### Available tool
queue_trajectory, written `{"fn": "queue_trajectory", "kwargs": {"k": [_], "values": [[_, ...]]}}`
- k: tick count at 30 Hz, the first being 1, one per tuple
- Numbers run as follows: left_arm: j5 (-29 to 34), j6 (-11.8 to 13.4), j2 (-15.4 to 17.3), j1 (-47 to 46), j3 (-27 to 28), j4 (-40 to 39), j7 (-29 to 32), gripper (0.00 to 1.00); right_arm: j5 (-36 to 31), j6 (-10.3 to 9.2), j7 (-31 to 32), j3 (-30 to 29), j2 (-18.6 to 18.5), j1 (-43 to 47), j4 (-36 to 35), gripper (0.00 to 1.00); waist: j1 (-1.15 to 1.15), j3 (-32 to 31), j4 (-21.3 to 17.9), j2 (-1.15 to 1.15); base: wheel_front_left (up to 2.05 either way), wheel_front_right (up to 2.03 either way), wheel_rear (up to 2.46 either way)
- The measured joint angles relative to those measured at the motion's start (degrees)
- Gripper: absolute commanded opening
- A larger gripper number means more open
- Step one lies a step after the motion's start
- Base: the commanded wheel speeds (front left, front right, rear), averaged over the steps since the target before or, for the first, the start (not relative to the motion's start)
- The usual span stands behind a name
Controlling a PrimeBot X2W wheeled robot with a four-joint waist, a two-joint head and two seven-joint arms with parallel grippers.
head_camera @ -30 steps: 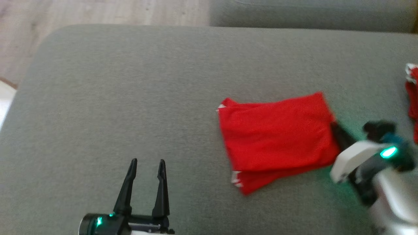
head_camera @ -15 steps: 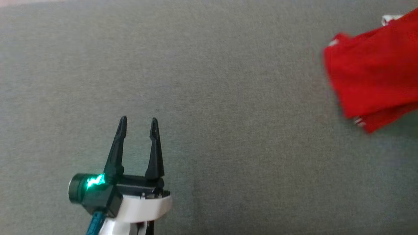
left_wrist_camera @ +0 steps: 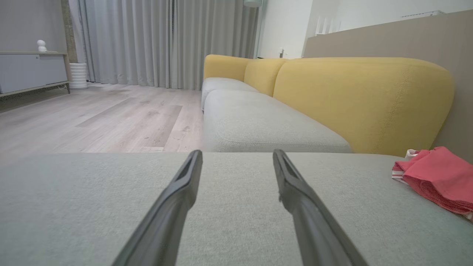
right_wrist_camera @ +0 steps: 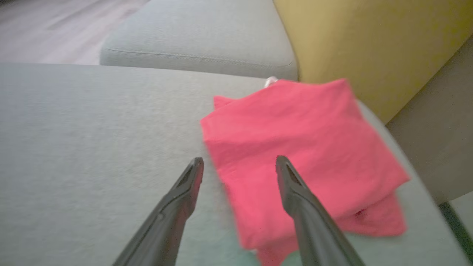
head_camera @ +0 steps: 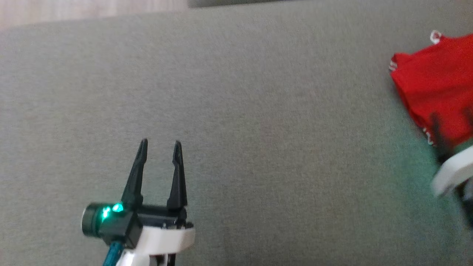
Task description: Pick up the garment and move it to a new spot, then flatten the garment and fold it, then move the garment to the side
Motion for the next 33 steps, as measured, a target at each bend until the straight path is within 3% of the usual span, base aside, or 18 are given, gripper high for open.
{"fn": "queue_trajectory", "kwargs": {"k": [6,13,20,33], "values": [[0.0,0.0,0.0,4.7,-0.2,1.8,-0.1,1.0,2.2,0.0,-10.5,5.7,9.6,8.1,3.0,1.0,0.0,-5.6,2.6,0.0,0.0,0.0,0.0],[1.6,1.9,0.0,10.9,0.5,3.2,-0.1,1.0,2.8,0.0,-27.3,11.1,15.5,14.4,5.7,1.0,-0.02,-12.6,5.0,0.0,0.0,0.0,0.0],[2.5,1.8,0.1,14.5,1.7,2.2,-0.1,1.0,-1.1,0.0,-28.3,7.2,18.5,20.3,-2.1,1.0,-0.01,-16.4,6.1,0.0,0.0,0.0,0.0],[3.5,0.7,0.1,15.0,2.7,1.4,-0.1,1.0,-3.1,0.0,-28.4,6.4,19.4,23.8,-2.8,1.0,0.01,-17.5,5.5,0.0,0.0,0.0,0.0]]}}
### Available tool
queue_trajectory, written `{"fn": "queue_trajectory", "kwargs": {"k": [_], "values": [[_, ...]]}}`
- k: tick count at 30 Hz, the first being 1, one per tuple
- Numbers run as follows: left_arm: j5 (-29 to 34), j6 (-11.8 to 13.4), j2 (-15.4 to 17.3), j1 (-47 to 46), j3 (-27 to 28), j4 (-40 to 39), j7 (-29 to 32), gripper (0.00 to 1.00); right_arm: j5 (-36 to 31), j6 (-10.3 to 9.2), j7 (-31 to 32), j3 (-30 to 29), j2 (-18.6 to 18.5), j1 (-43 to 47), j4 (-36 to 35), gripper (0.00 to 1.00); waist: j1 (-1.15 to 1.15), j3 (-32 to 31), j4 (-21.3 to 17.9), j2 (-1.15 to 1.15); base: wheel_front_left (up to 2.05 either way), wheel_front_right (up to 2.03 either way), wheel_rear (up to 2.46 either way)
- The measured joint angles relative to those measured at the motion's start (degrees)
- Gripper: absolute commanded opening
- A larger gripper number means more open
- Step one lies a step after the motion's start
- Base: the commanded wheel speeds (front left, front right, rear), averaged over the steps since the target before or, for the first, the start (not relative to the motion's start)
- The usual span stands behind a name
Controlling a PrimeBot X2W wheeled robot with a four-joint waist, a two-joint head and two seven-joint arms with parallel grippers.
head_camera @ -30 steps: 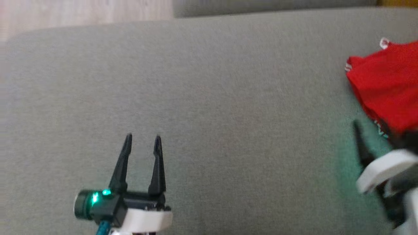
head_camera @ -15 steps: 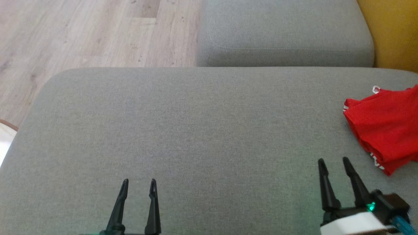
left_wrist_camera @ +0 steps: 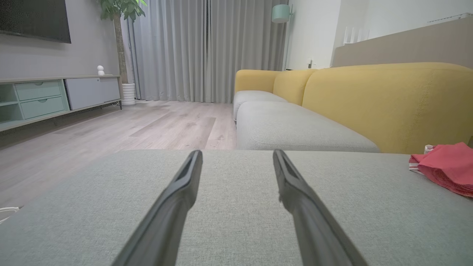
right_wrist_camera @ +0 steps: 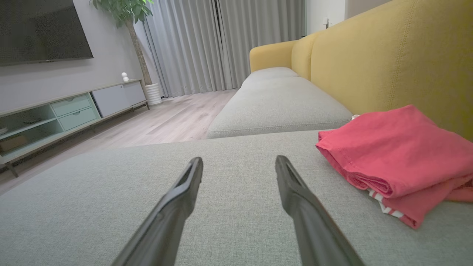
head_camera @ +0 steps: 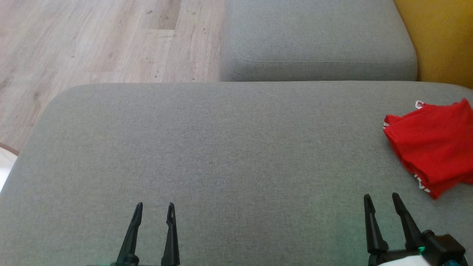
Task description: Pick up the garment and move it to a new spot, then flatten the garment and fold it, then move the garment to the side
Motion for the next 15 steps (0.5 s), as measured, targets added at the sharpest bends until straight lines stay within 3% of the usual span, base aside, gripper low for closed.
{"fn": "queue_trajectory", "kwargs": {"k": [4,5,10,15], "values": [[0.0,-0.7,0.0,0.2,0.0,0.0,0.0,1.0,0.2,0.0,0.0,0.3,0.0,0.0,0.0,1.0,0.0,-0.2,-0.5,0.0,0.0,0.0,0.0],[0.0,-0.8,0.0,0.2,-0.1,0.6,0.0,0.0,0.2,0.0,0.0,0.3,0.0,0.0,0.6,0.0,0.0,-0.2,-0.6,0.0,0.0,0.0,0.0],[-0.4,-0.8,0.0,1.6,-0.1,4.9,0.1,0.0,0.5,0.0,0.3,0.5,0.0,1.5,5.0,0.0,0.0,-0.2,-0.6,0.0,0.0,0.0,0.0],[-4.8,-1.0,0.1,1.8,0.1,5.1,0.6,0.0,4.6,0.0,0.8,0.4,0.0,1.6,5.1,0.0,0.0,0.1,-0.9,0.0,0.0,0.0,0.0]]}}
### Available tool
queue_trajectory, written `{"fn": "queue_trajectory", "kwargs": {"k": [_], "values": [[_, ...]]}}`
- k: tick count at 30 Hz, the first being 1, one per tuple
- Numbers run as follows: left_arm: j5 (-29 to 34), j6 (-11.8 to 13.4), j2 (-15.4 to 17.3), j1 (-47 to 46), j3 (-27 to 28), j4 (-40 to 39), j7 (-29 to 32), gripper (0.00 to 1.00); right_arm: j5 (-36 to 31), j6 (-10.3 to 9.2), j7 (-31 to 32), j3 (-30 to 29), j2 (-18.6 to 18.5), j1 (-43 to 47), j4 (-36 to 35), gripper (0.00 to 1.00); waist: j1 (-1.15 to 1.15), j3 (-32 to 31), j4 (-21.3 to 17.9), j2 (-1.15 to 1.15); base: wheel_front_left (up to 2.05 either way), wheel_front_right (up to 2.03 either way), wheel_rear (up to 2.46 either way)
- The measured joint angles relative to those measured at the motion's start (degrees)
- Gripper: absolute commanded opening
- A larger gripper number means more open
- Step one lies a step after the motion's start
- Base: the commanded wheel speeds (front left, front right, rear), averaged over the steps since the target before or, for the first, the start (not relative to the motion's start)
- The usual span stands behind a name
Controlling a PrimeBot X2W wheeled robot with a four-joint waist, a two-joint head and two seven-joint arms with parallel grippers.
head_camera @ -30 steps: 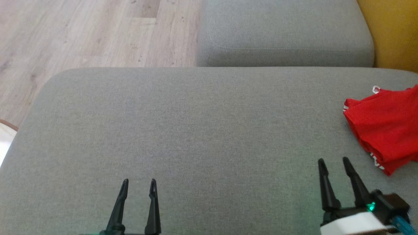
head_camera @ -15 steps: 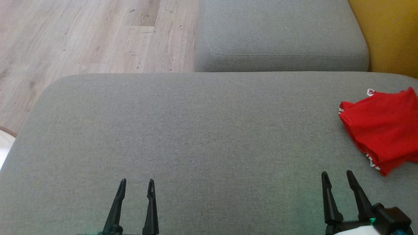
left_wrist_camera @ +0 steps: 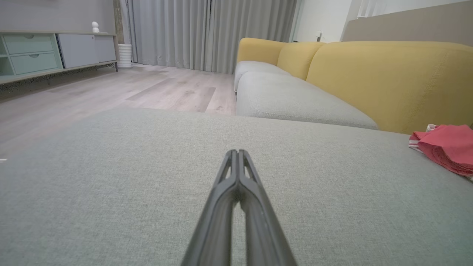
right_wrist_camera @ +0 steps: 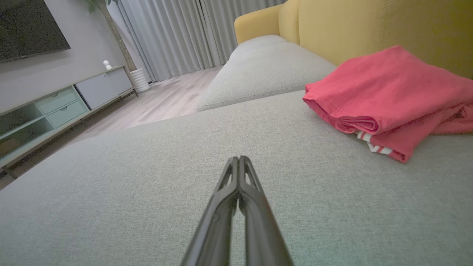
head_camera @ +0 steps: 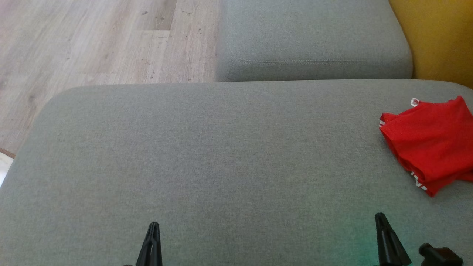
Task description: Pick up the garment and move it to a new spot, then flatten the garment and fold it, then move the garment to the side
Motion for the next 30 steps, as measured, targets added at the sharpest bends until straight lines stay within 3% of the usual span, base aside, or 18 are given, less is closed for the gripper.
{"fn": "queue_trajectory", "kwargs": {"k": [30], "values": [[-21.5,-3.5,0.5,-4.4,3.2,3.1,4.1,0.0,20.4,0.0,4.1,-1.0,-0.1,-3.9,1.1,0.0,0.0,1.1,-1.3,0.0,0.0,0.0,0.0]]}}
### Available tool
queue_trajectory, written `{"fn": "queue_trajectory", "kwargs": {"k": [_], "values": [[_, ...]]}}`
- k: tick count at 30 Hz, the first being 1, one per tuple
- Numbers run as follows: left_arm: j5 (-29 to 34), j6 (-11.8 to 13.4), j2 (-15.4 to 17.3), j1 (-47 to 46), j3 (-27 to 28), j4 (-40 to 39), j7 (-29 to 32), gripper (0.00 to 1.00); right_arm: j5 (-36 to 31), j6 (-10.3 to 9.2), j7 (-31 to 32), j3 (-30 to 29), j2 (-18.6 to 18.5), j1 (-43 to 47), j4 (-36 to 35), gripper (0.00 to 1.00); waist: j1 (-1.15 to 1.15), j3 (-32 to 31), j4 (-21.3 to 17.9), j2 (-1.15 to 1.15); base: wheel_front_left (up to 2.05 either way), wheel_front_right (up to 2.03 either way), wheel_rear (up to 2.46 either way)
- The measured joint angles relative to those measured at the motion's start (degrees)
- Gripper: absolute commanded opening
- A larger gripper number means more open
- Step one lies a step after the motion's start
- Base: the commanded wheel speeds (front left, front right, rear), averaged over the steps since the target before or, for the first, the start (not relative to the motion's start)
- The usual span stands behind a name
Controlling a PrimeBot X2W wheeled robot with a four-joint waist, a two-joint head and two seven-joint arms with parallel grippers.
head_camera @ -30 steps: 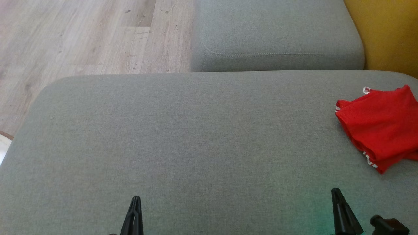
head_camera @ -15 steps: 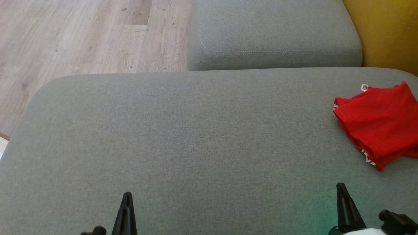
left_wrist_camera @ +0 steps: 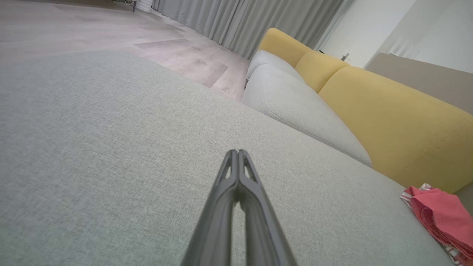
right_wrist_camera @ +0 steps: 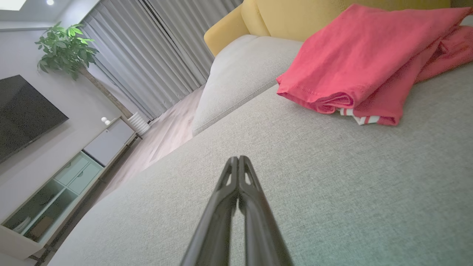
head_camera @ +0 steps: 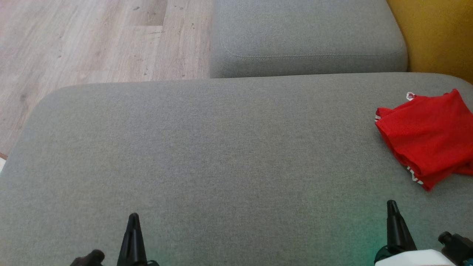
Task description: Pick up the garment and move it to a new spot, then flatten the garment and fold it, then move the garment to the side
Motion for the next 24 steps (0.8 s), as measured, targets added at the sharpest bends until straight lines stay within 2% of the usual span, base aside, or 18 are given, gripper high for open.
{"fn": "queue_trajectory", "kwargs": {"k": [24], "values": [[-16.0,-2.2,0.2,-3.4,3.0,1.9,3.5,0.0,15.3,0.0,3.5,-1.4,-0.1,-3.6,0.7,0.0,0.0,0.8,-1.0,0.0,0.0,0.0,0.0]]}}
